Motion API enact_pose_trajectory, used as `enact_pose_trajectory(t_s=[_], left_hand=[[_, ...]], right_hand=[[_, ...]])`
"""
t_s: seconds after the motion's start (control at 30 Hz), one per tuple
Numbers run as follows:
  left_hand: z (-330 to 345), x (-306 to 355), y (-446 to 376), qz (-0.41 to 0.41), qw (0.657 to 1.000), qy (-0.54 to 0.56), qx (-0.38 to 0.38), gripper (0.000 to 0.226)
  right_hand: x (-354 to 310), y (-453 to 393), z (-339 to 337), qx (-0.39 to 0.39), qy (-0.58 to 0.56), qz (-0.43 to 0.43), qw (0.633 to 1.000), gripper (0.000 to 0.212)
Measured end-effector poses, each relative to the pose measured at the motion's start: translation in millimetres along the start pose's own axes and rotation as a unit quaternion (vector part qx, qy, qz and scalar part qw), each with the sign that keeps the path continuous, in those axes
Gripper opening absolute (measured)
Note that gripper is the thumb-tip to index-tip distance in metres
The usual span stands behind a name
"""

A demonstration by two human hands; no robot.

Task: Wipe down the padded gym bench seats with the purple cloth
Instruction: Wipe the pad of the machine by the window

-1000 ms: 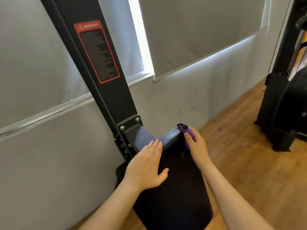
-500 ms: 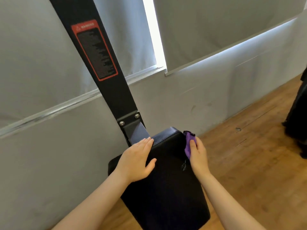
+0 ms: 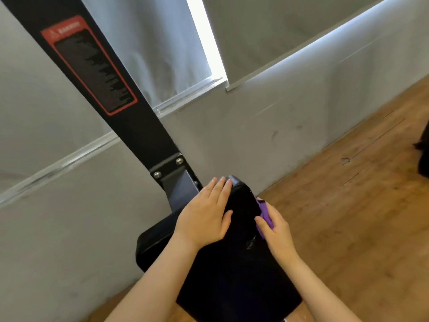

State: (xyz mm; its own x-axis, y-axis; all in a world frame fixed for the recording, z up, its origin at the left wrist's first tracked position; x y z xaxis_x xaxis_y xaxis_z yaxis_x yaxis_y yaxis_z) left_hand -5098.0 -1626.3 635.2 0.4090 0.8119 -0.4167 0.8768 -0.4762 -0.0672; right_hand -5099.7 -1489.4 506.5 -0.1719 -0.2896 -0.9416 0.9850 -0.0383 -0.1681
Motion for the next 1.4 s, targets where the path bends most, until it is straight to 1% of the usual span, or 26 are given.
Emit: enact_pose_trajectory(t_s=[0.07, 0.17, 0.3, 0.4, 0.5, 0.53, 0.6, 0.67, 0.73, 0.8, 0.9, 0.97, 1.03, 1.07, 1.13, 1.23, 1.27, 1.33, 1.4], left_hand=[[2.0, 0.8, 0.1, -0.005, 1.000, 0.001, -0.007, 0.065], [3.3, 0.0, 1.1, -0.013, 1.000, 0.002, 0.008, 0.068], [1.5, -0.3, 1.2, -0.009, 0.999, 0.021, 0.025, 0.072], [0.9, -0.2, 1.2, -0.010, 0.999, 0.029, 0.031, 0.075], [1.1, 0.1, 1.8, -0.016, 0.999, 0.014, 0.031, 0.076], [1.6, 0.7, 2.2, -0.016, 0.999, 0.009, 0.031, 0.076], [2.5, 1.3, 2.2, -0.014, 0.999, 0.003, 0.035, 0.076], [2.0, 1.3, 2.3, -0.014, 0.999, 0.001, 0.039, 0.078], [0.5, 1.5, 1.8, -0.015, 0.999, 0.002, 0.035, 0.079], [-0.5, 1.9, 1.8, -0.014, 0.999, 0.006, 0.036, 0.079], [-0.5, 1.9, 1.1, -0.013, 0.999, 0.019, 0.038, 0.078], [-1.5, 2.0, 0.7, -0.013, 0.999, 0.027, 0.038, 0.078], [-2.3, 2.5, 0.9, -0.013, 0.999, 0.025, 0.038, 0.078], [-2.1, 2.8, 1.1, -0.013, 0.999, 0.021, 0.035, 0.078], [-0.7, 2.5, 1.8, -0.014, 0.999, 0.006, 0.033, 0.078], [2.4, 1.3, 1.7, -0.017, 0.999, -0.009, 0.030, 0.078], [3.5, 1.1, 1.7, -0.020, 0.999, -0.010, 0.029, 0.077], [3.4, 1.1, 1.8, -0.021, 0.999, -0.014, 0.033, 0.078], [3.5, 0.8, 1.3, -0.015, 0.999, -0.008, 0.039, 0.078]], right_hand=[[6.8, 3.2, -4.1, -0.007, 0.016, 0.010, 1.000, 0.044], [3.6, -4.1, -5.5, -0.012, 0.017, 0.020, 1.000, 0.040], [-7.3, -15.6, 1.0, -0.023, -0.017, 0.015, 0.999, 0.039], [-8.8, -14.2, 4.1, -0.041, -0.009, 0.007, 0.999, 0.038], [14.8, 3.9, -7.5, -0.024, 0.020, 0.013, 0.999, 0.032], [30.3, 13.3, -16.0, -0.014, 0.040, 0.028, 0.999, 0.029], [59.9, 30.7, -32.4, 0.007, 0.050, 0.089, 0.995, 0.022], [71.1, 37.4, -39.1, 0.024, 0.009, 0.147, 0.989, 0.023], [56.7, 29.0, -31.9, 0.046, -0.049, 0.175, 0.982, 0.020], [22.7, 8.0, -15.7, 0.049, -0.065, 0.136, 0.987, 0.023], [-26.6, -19.8, 14.1, 0.011, -0.062, 0.034, 0.997, 0.025], [-36.6, -29.4, 22.0, 0.000, -0.027, -0.012, 1.000, 0.029], [-24.0, -26.2, 16.1, -0.001, -0.008, -0.018, 1.000, 0.029], [-9.8, -18.9, 9.2, -0.002, -0.015, -0.003, 1.000, 0.028], [27.0, 2.4, -11.0, 0.013, -0.011, 0.054, 0.998, 0.024], [65.3, 33.3, -34.6, 0.059, -0.022, 0.175, 0.983, 0.023], [67.5, 36.6, -35.6, 0.077, -0.028, 0.194, 0.978, 0.024], [56.5, 27.9, -29.4, 0.096, -0.014, 0.181, 0.979, 0.029], [29.3, 7.4, -13.5, 0.082, -0.010, 0.137, 0.987, 0.031]])
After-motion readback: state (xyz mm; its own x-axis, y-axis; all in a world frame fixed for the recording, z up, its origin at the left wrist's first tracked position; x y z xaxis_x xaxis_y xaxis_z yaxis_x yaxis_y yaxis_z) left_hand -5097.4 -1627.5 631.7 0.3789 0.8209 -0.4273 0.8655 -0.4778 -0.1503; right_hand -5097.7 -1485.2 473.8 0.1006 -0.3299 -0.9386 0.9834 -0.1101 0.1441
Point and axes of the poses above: each hand's wrist, its own y-axis away from the middle knuckle, its own z-axis out of the palm, x = y × z, the point moved 4 cm from there along -y, towards the middle knuckle, and after that the axes turned 12 degrees about -y, right-handed, at the moved point
